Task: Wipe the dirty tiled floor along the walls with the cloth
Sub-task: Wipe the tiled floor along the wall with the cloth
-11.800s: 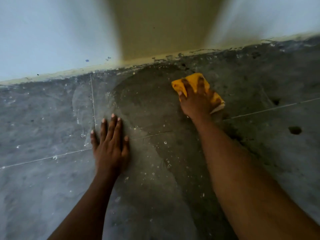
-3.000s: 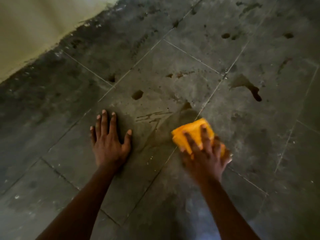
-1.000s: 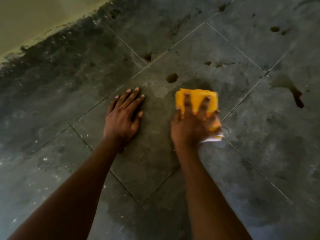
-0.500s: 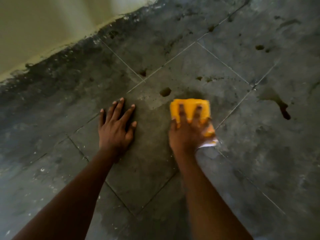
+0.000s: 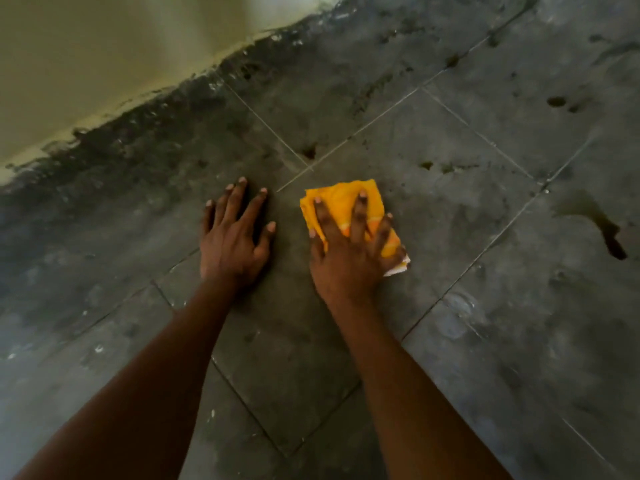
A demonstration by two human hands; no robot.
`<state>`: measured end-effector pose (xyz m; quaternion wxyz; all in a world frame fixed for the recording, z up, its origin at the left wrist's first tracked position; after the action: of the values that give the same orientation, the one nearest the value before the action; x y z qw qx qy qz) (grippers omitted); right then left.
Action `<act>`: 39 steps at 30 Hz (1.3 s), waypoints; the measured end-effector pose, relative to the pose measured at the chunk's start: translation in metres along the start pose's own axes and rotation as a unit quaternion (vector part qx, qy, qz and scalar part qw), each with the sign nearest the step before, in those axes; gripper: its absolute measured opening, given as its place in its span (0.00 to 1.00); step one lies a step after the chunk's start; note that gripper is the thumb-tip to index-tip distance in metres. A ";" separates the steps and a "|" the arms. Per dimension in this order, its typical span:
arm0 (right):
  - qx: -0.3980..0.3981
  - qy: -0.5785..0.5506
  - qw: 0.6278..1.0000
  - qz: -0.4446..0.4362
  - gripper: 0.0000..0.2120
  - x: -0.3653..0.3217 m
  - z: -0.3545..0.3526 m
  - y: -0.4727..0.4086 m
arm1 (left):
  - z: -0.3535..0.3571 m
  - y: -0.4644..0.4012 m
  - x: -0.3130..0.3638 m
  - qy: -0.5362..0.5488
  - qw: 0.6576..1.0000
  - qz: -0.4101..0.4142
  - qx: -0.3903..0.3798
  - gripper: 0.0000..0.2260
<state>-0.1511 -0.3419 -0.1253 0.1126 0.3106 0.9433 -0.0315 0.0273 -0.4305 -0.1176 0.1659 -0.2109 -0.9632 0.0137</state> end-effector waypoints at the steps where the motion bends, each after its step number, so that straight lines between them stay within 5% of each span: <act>1: 0.004 0.015 1.000 -0.021 0.28 0.011 -0.003 0.006 | -0.001 0.000 0.002 0.004 1.000 0.001 -0.003 0.29; 8: -0.011 -0.032 0.994 0.103 0.28 -0.019 0.001 -0.059 | 0.002 -0.001 0.000 -0.001 1.000 0.001 -0.010 0.29; 14: -0.034 0.038 0.996 -0.080 0.29 0.018 -0.012 -0.017 | -0.003 0.000 0.003 0.008 1.000 -0.004 -0.020 0.29; 17: -0.034 0.033 0.999 -0.018 0.29 0.042 -0.018 -0.030 | -0.005 -0.001 0.001 0.008 0.999 -0.002 -0.041 0.29; 21: -0.021 -0.022 0.997 0.069 0.28 -0.015 -0.004 -0.079 | 0.001 -0.001 -0.001 0.010 0.999 -0.004 -0.044 0.29; 27: -0.034 0.040 0.989 -0.136 0.28 -0.017 -0.009 -0.025 | 0.002 -0.005 0.000 0.018 0.999 0.006 -0.048 0.29; 35: -0.006 0.014 0.999 0.030 0.28 -0.039 0.002 -0.076 | 0.006 -0.003 -0.002 -0.003 0.998 0.022 -0.057 0.27; 39: -0.031 0.036 0.999 -0.019 0.28 -0.046 0.003 -0.077 | 0.006 -0.005 -0.001 -0.001 0.998 0.018 -0.065 0.27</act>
<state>-0.1599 -0.4309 -0.1184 0.0874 0.2903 0.9529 0.0066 0.0238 -0.4351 -0.1229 0.1507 -0.2383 -0.9584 -0.0454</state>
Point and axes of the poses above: each hand's wrist, its own y-axis away from the middle knuckle, its own z-axis out of the palm, x = y × z, the point moved 5 cm from there along -y, towards the middle knuckle, and after that the axes turned 5 degrees about z, right-handed, at the moved point
